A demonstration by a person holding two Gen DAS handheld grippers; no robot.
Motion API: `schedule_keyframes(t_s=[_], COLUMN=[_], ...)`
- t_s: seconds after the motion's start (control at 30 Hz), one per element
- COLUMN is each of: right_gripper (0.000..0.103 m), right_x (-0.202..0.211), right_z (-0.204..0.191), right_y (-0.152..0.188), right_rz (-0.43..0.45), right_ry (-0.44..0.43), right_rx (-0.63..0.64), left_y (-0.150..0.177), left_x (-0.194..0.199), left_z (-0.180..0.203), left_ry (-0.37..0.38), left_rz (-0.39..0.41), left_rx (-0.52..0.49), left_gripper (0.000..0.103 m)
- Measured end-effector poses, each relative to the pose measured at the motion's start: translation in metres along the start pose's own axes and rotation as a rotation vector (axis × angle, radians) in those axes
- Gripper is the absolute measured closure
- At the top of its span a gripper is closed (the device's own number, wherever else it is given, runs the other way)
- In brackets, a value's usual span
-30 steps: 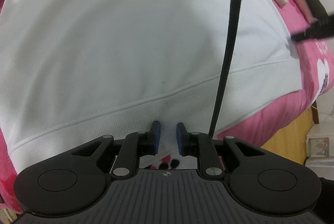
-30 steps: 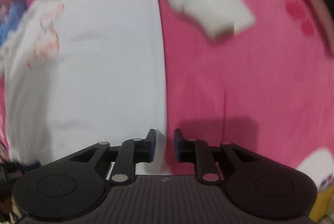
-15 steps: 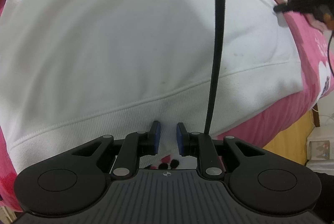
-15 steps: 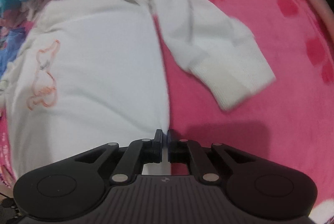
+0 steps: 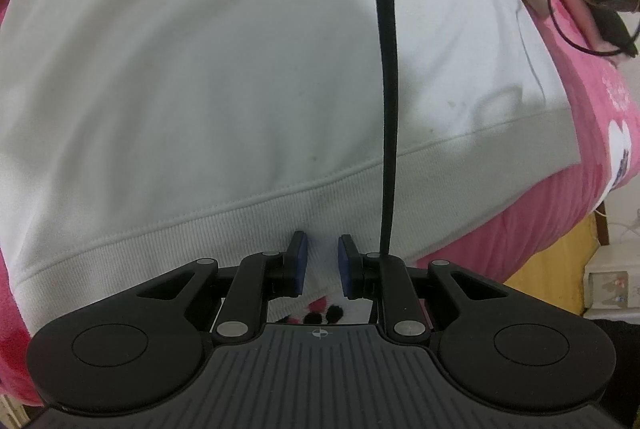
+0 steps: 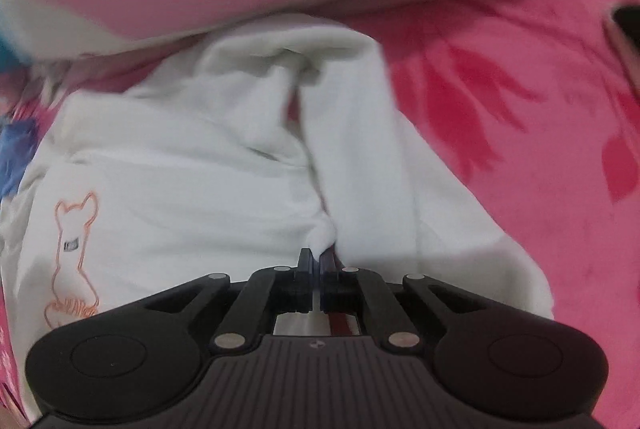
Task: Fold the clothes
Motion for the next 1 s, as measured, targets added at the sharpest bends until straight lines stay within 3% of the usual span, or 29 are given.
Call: schedule_keyframes(t_s=[0.13, 0.17, 0.2, 0.27, 0.37, 0.43, 0.6, 0.67, 0.7, 0.73, 0.87, 1.0], right_gripper=[0.097, 0.091, 0.078, 0.067, 0.070, 0.095, 0.097, 0.088, 0.072, 0.065, 0.063, 0.065], right_x=[0.003, 0.005, 0.007, 0.007, -0.001, -0.008, -0.014, -0.001, 0.006, 0.016, 0.057, 0.055], right_z=[-0.002, -0.003, -0.004, -0.006, -0.009, -0.007, -0.004, -0.006, -0.009, -0.014, -0.038, -0.076], right_y=[0.002, 0.001, -0.001, -0.008, -0.019, -0.026, -0.031, -0.022, -0.016, -0.003, 0.050, 0.124], right_rz=[-0.005, -0.013, -0.013, 0.000, 0.013, 0.024, 0.049, 0.033, 0.024, 0.007, -0.063, -0.180], right_ry=[-0.026, -0.045, -0.055, -0.050, -0.054, -0.024, 0.025, 0.047, 0.057, 0.065, 0.096, 0.066], right_rx=[-0.030, -0.048, -0.056, -0.050, -0.042, -0.031, -0.050, -0.040, -0.026, 0.019, 0.200, 0.443], left_y=[0.001, 0.001, 0.002, 0.003, 0.004, 0.005, 0.008, 0.009, 0.009, 0.010, 0.012, 0.015], left_x=[0.000, -0.001, -0.001, -0.001, -0.001, -0.001, 0.000, 0.001, 0.001, 0.001, 0.002, 0.003], left_z=[-0.002, -0.002, -0.002, -0.003, -0.004, -0.004, -0.006, -0.007, -0.008, -0.009, -0.011, -0.007], left_ry=[0.010, 0.011, 0.012, 0.015, 0.018, 0.019, 0.025, 0.030, 0.035, 0.039, 0.046, 0.048], left_rz=[-0.009, -0.010, -0.009, -0.009, -0.011, -0.011, -0.006, -0.006, -0.008, -0.008, -0.003, 0.002], left_rx=[0.001, 0.001, 0.000, -0.003, -0.005, -0.007, -0.010, -0.004, 0.001, 0.006, 0.012, 0.008], left_gripper=[0.085, 0.085, 0.085, 0.085, 0.085, 0.085, 0.085, 0.085, 0.085, 0.085, 0.085, 0.085])
Point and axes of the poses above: each gripper's, at about its wrist camera, not at the fingertips, and x roughly against the way its jaws point, z to its right, y to its underside, the point moved 10 cm from there along -x, roughly the way its jaws point, and after that the axes turned 9 degrees about -y, right-handed, at the moved point
